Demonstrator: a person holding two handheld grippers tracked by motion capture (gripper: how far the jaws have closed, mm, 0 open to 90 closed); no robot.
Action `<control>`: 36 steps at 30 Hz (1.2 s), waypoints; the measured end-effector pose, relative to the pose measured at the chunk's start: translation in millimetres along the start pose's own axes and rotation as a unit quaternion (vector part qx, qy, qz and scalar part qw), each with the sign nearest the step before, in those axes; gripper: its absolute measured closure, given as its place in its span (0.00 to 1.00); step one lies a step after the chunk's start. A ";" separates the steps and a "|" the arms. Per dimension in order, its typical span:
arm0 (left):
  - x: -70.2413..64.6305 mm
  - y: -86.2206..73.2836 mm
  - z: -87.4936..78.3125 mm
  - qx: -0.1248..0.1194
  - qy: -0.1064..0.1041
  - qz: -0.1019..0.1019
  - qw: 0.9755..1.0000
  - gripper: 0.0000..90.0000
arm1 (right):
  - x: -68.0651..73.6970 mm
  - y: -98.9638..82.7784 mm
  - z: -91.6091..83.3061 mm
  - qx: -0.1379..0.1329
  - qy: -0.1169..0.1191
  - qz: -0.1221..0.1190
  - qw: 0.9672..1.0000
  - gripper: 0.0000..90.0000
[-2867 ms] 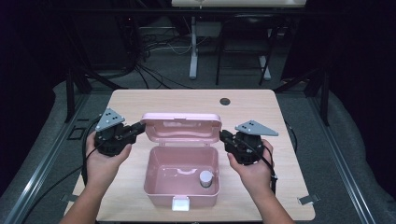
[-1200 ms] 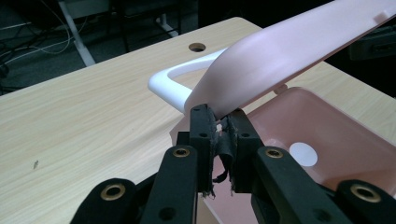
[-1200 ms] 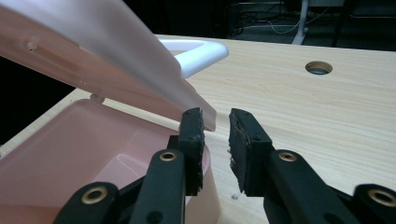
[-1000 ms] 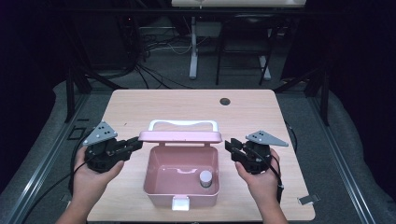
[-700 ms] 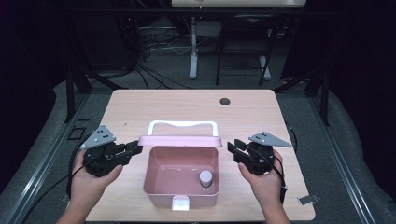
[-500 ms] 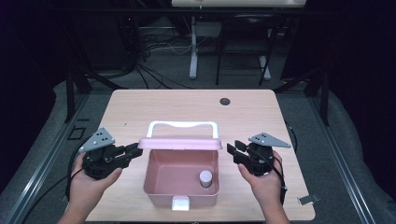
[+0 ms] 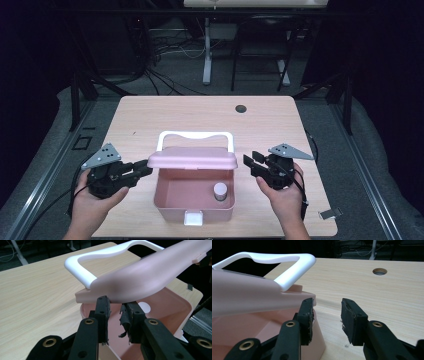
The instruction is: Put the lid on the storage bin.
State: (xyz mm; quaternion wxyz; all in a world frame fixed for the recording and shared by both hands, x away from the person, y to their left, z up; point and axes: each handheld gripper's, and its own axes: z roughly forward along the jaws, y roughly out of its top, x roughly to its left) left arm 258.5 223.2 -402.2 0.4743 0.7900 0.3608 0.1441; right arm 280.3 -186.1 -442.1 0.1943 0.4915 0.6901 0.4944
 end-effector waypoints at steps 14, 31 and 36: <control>-1.4 -10.7 -1.6 -0.003 -0.009 -0.004 1.000 0.82 | -3.7 -3.3 1.3 0.007 -0.002 0.006 1.000 0.69; -6.7 -24.3 -3.8 0.003 -0.017 -0.001 1.000 0.82 | -6.4 -7.3 1.5 0.008 -0.007 0.007 1.000 0.68; -7.5 -27.8 -3.7 0.005 -0.018 0.000 1.000 0.82 | -7.8 -9.4 3.3 0.012 -0.008 0.006 1.000 0.68</control>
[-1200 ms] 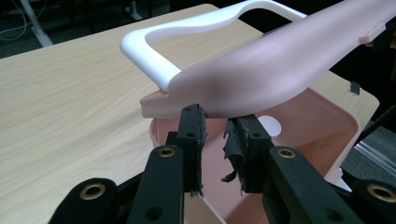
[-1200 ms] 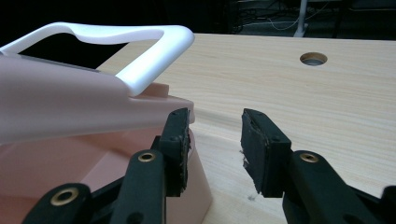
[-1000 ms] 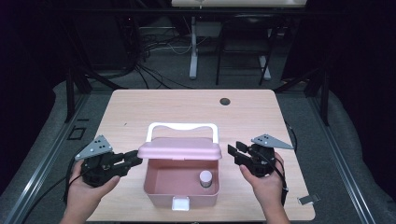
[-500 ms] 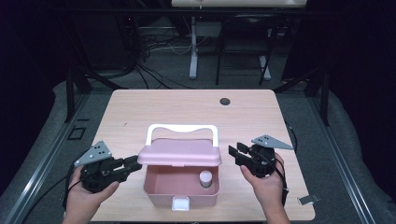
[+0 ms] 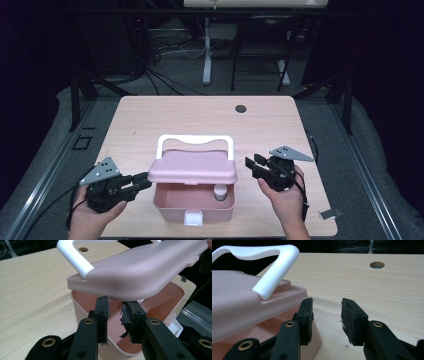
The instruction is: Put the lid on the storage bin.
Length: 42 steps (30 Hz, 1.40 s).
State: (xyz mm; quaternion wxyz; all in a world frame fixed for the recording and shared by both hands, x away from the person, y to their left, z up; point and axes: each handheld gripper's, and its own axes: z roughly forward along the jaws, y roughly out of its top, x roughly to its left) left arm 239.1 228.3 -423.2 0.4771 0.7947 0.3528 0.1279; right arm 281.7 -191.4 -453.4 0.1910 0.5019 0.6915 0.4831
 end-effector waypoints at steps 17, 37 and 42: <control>-3.1 -8.9 1.1 0.007 -0.002 0.000 1.000 0.82 | -0.4 -3.3 2.5 0.007 -0.001 -0.001 1.000 0.68; -6.0 -21.5 4.6 0.019 -0.002 -0.001 1.000 0.82 | -0.3 -6.4 5.6 0.012 -0.001 -0.004 1.000 0.67; -6.6 -22.9 4.8 0.021 0.001 0.004 1.000 0.82 | -0.5 -7.0 6.2 0.015 -0.003 -0.004 1.000 0.67</control>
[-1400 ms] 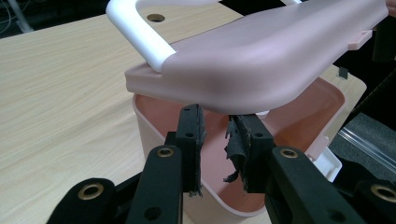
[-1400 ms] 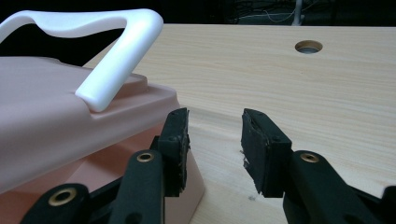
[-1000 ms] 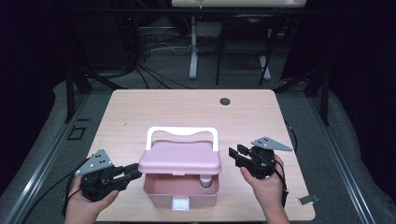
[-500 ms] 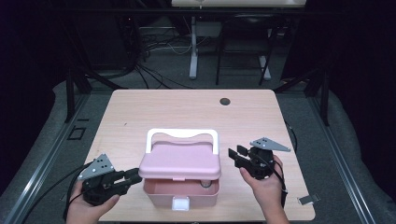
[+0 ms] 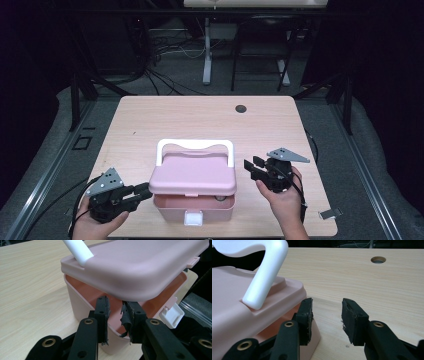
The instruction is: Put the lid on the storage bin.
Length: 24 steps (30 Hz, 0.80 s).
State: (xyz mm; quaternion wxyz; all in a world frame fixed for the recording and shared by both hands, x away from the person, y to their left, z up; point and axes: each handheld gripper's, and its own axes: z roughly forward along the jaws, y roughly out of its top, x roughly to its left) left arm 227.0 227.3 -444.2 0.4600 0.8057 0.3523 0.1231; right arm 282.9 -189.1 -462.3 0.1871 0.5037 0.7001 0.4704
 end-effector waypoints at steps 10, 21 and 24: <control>-0.2 -4.1 1.9 0.007 -0.002 -0.003 1.000 0.82 | -0.2 -0.9 1.0 0.001 0.000 -0.001 1.000 0.67; -1.1 -7.1 3.2 0.010 -0.004 -0.004 1.000 0.82 | -0.3 -1.5 1.6 0.002 -0.004 -0.003 1.000 0.67; -1.3 -7.9 3.5 0.013 -0.004 -0.004 1.000 0.82 | -0.1 -1.6 2.0 0.001 -0.003 -0.002 1.000 0.67</control>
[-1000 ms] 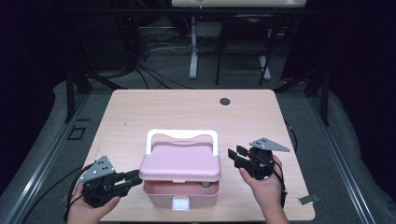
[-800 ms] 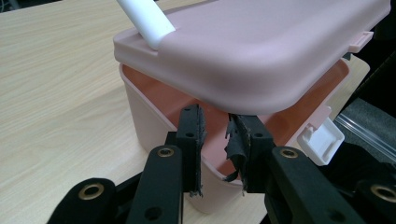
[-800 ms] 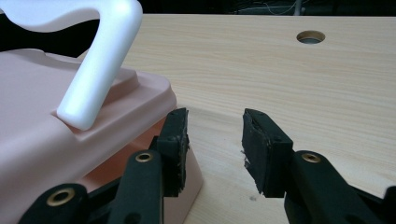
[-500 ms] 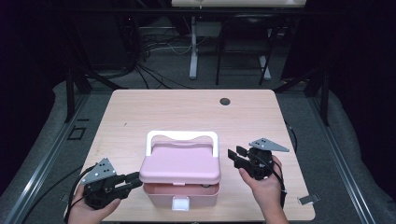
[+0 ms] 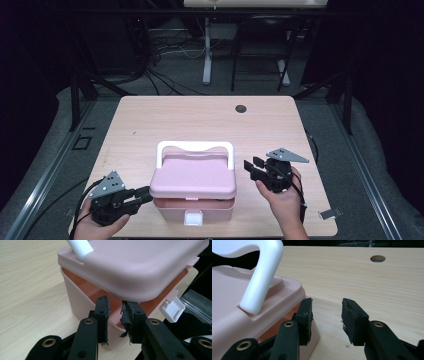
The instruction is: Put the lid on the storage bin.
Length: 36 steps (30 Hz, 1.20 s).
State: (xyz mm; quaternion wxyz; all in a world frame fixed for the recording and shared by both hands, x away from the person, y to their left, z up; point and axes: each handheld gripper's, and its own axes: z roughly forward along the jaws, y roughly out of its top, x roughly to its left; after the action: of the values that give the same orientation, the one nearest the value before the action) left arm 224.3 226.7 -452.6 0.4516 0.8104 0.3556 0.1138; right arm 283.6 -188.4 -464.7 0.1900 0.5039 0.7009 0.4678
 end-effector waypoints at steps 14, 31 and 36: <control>-0.4 -4.3 1.8 0.004 -0.002 -0.001 1.000 0.82 | -0.9 -1.0 1.0 0.005 -0.001 0.002 1.000 0.67; -2.0 -12.2 4.8 0.014 -0.003 -0.003 1.000 0.82 | -1.8 -2.5 2.9 0.006 0.000 0.004 1.000 0.67; -2.3 -13.3 5.1 0.017 -0.002 0.000 1.000 0.82 | -1.8 -3.0 3.4 0.007 -0.001 0.005 1.000 0.67</control>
State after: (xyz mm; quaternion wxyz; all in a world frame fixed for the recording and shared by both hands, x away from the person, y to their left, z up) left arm 218.9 226.4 -466.0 0.4381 0.8184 0.3563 0.1061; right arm 285.3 -188.6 -469.3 0.1851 0.5090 0.7016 0.4630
